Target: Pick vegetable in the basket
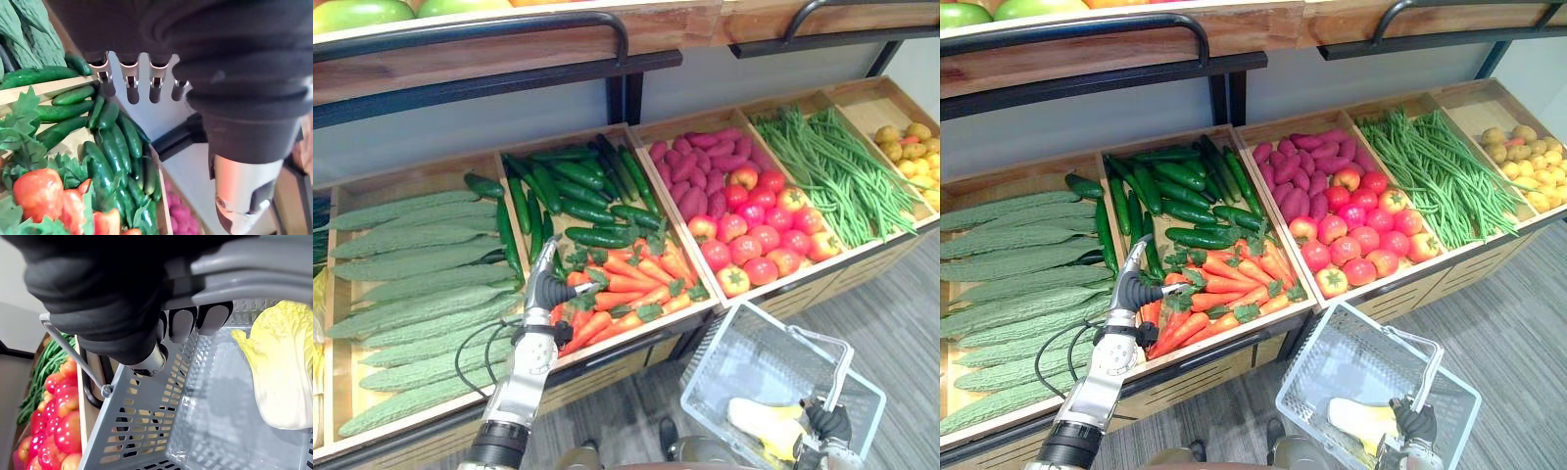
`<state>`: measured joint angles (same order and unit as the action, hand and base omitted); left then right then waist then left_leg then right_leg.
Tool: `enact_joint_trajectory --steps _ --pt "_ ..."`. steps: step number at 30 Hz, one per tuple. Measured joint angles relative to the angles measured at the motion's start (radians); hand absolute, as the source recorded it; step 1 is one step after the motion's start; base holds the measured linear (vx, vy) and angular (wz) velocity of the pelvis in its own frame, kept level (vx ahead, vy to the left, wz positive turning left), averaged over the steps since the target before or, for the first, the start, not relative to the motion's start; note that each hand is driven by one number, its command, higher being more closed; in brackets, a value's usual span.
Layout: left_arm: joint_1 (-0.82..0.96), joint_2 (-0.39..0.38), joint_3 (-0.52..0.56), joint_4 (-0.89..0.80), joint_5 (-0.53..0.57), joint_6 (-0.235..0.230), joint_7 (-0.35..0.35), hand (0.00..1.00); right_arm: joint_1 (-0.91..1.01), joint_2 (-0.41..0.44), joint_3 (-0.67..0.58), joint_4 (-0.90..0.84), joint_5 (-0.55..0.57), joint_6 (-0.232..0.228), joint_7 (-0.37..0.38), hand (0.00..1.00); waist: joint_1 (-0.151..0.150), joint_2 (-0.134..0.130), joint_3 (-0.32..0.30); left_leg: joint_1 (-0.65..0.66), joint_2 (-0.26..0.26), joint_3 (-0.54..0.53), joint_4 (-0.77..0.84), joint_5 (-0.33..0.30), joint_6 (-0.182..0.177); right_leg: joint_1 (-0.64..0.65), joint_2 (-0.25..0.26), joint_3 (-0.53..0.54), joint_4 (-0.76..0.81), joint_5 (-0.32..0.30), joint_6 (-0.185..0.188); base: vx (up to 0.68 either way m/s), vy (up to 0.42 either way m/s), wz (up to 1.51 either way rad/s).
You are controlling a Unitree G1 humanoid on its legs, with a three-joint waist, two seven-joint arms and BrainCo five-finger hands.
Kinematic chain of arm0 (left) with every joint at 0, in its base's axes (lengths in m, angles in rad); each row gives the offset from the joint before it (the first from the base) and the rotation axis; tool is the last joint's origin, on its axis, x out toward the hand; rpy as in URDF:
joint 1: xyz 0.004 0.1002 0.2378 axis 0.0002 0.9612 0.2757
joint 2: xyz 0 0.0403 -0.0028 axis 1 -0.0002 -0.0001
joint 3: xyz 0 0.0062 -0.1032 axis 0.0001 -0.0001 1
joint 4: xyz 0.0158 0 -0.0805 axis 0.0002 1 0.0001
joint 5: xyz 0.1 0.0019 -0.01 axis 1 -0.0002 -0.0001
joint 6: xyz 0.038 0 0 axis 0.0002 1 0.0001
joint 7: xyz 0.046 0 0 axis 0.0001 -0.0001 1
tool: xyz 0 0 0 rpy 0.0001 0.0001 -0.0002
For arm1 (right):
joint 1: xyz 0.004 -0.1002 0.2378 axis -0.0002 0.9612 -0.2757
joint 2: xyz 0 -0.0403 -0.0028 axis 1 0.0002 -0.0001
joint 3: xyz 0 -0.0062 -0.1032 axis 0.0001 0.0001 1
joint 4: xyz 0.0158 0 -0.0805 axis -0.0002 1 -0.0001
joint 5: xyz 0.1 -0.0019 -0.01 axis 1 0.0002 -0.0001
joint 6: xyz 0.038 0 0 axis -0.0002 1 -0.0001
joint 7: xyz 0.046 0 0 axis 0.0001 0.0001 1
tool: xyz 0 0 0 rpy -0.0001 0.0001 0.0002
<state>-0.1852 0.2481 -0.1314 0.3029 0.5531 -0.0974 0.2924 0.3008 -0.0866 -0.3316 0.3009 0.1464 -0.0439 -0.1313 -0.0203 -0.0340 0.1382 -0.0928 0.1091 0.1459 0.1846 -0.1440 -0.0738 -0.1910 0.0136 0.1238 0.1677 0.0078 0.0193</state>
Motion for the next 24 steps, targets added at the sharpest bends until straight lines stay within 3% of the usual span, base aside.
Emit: enact_joint_trajectory --steps 5,12,23,24 --pt "-0.122 0.039 -0.055 0.125 0.127 0.032 0.02 0.0 -0.039 -0.024 0.024 0.0 0.006 -0.03 0.0 1.0 -0.019 -0.007 0.028 -0.035 0.004 0.032 -0.005 0.017 -0.003 -0.043 0.004 0.026 -0.017 0.025 0.002 -0.01 0.009 -0.16" --pt "-0.225 0.046 -0.088 0.257 0.285 0.07 0.019 0.0 -0.06 -0.033 0.034 0.008 0.033 -0.052 0.0 1.0 -0.022 -0.013 0.078 -0.046 0.01 0.059 0.006 0.017 -0.001 -0.059 0.012 0.058 -0.036 0.044 0.006 0.02 0.018 -0.15" --pt "-0.295 0.064 -0.147 0.36 0.434 0.071 0.037 0.0 -0.126 -0.04 0.085 0.074 0.044 -0.06 0.007 1.0 -0.017 -0.016 0.12 -0.073 0.014 0.081 0.024 0.015 0.001 -0.077 0.018 0.094 -0.074 0.082 0.012 -0.02 0.008 -0.08" --pt "-0.295 0.069 -0.15 0.362 0.441 0.071 0.037 1.0 -0.127 -0.04 0.085 0.078 0.044 -0.06 0.007 1.0 -0.017 -0.016 0.12 -0.073 0.013 0.082 0.024 0.015 0.001 -0.074 0.018 0.099 -0.085 0.088 0.014 -0.02 0.014 -0.07"
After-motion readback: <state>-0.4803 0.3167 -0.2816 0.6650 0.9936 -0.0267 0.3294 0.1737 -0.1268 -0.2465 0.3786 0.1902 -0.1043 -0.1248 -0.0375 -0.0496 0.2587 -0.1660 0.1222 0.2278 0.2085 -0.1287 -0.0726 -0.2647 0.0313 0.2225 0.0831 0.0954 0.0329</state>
